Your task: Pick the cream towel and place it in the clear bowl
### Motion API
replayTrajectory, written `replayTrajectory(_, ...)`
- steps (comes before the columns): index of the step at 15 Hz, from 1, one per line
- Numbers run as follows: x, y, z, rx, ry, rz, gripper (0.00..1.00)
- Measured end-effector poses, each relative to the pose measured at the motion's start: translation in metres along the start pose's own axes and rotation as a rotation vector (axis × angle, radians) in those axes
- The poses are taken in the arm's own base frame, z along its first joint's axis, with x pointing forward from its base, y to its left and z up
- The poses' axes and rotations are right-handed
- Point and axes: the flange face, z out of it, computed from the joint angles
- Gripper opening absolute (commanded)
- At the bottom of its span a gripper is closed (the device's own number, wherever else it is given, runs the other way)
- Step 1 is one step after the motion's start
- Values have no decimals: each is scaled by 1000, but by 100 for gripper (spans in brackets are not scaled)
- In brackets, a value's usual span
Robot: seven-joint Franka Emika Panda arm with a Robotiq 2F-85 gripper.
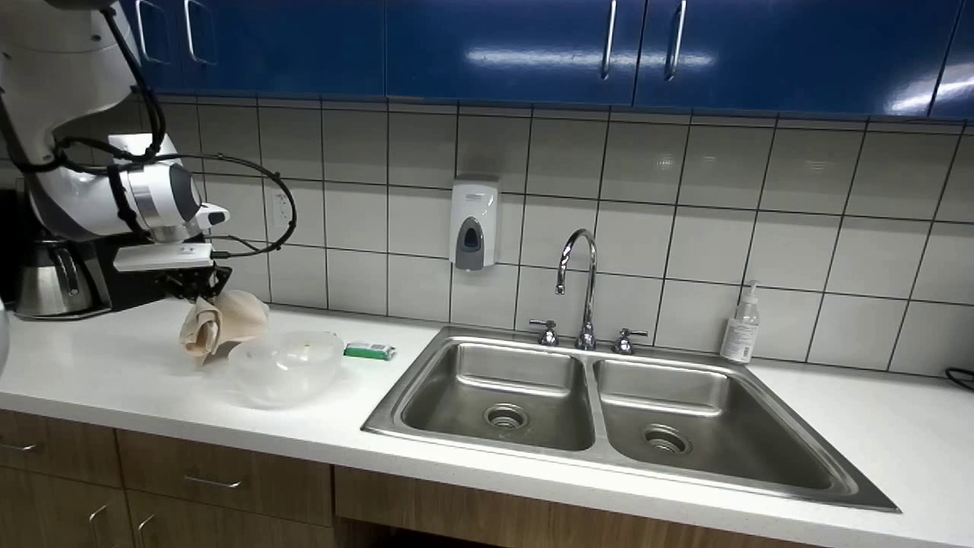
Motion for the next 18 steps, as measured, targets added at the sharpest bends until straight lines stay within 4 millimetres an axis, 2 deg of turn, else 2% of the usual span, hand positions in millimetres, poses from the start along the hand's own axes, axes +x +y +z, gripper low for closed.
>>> replayTrajectory(5,-8,8,-39,3,78,-7,2)
replayTrajectory(9,-21,23,-63,-6,104,5,2)
replayTrajectory(18,-51,68,-88,-42,97,64,2)
